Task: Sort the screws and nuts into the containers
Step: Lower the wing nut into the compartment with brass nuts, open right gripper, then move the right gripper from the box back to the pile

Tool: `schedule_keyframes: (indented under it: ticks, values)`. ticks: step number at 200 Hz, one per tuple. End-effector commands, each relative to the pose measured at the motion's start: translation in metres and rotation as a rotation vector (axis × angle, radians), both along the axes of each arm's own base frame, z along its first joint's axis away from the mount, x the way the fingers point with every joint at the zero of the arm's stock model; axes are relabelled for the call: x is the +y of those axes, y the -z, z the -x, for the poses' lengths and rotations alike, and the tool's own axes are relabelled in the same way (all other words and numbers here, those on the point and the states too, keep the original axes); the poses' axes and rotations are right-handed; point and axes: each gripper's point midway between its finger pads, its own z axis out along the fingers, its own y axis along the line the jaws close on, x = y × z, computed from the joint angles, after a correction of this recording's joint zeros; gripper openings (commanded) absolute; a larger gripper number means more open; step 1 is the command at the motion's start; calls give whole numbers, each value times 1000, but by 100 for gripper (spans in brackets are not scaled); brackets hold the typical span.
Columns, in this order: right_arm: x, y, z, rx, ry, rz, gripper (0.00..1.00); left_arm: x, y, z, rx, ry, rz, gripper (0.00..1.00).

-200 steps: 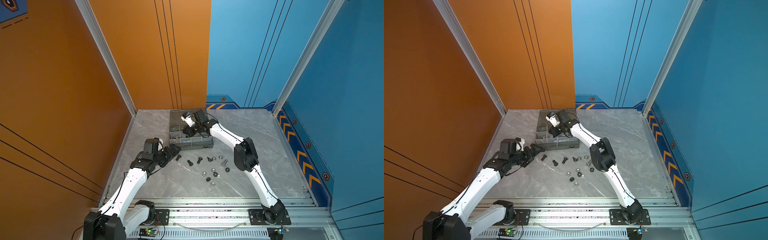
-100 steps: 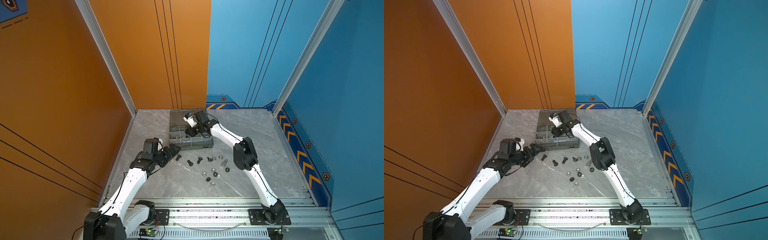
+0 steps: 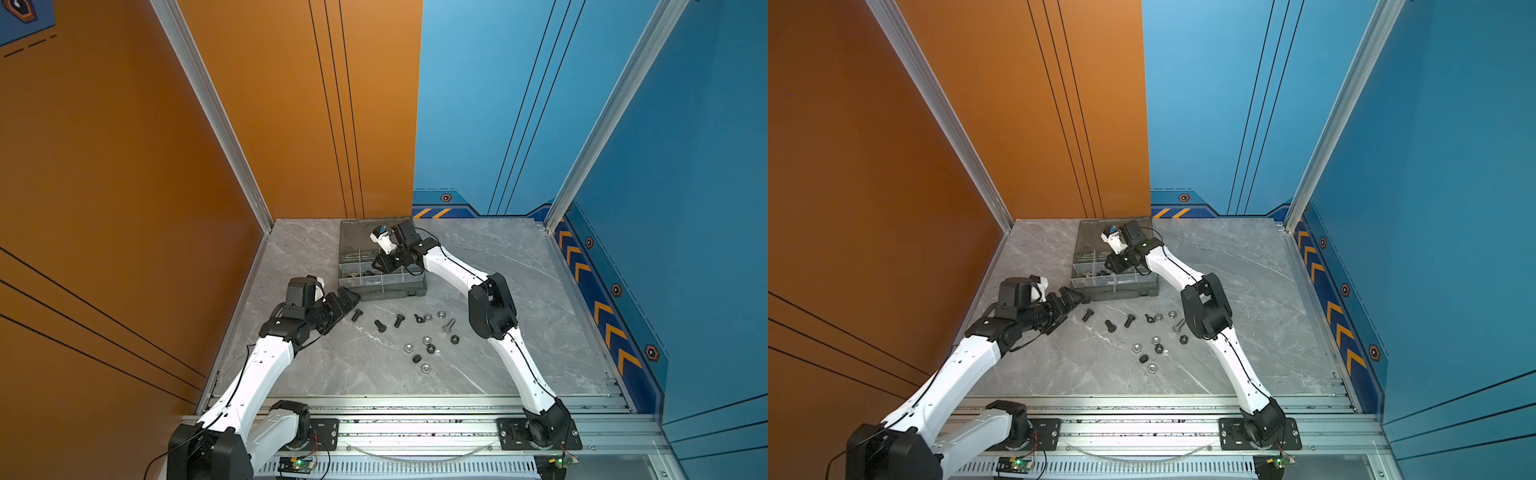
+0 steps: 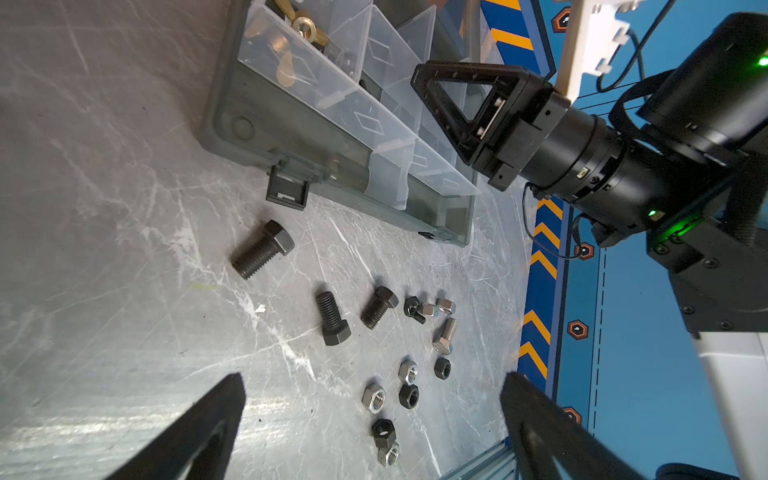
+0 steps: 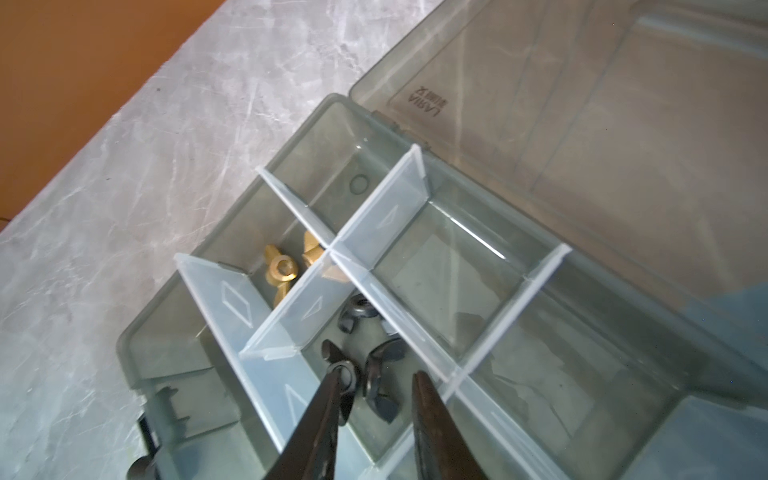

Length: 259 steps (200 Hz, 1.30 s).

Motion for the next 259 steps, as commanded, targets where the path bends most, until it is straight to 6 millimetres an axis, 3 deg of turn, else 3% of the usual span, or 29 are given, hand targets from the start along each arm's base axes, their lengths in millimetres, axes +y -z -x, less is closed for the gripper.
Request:
schedule_keyframes:
  ticks: [1, 40, 63, 67, 70, 119, 153, 198, 259]
  values:
    - [-12, -36, 19, -12, -25, 4, 35, 0, -8, 1, -12, 13, 7, 98]
    - [-40, -62, 54, -16, -59, 28, 39, 0, -9, 2, -14, 12, 5, 98]
    - [-64, -66, 79, 47, -58, 46, 41, 0, -10, 2, -17, 10, 2, 98]
    - [-68, -60, 83, 67, -57, 60, 41, 0, -10, 2, -19, 11, 4, 98]
    - [-71, -74, 85, 47, -54, 52, 42, 0, -10, 2, -18, 11, 4, 98]
    - [-125, -36, 146, 67, -105, 239, 43, -2, -11, 3, -20, 18, 5, 98]
    - [-152, -8, 167, 45, -169, 358, 43, -3, -12, 3, -21, 21, 4, 98]
    - [-156, 17, 169, 84, -181, 418, 43, -6, -10, 5, -15, 24, 1, 98]
    - [-137, 31, 162, 49, -195, 433, 41, -7, -7, 6, -10, 25, -2, 98]
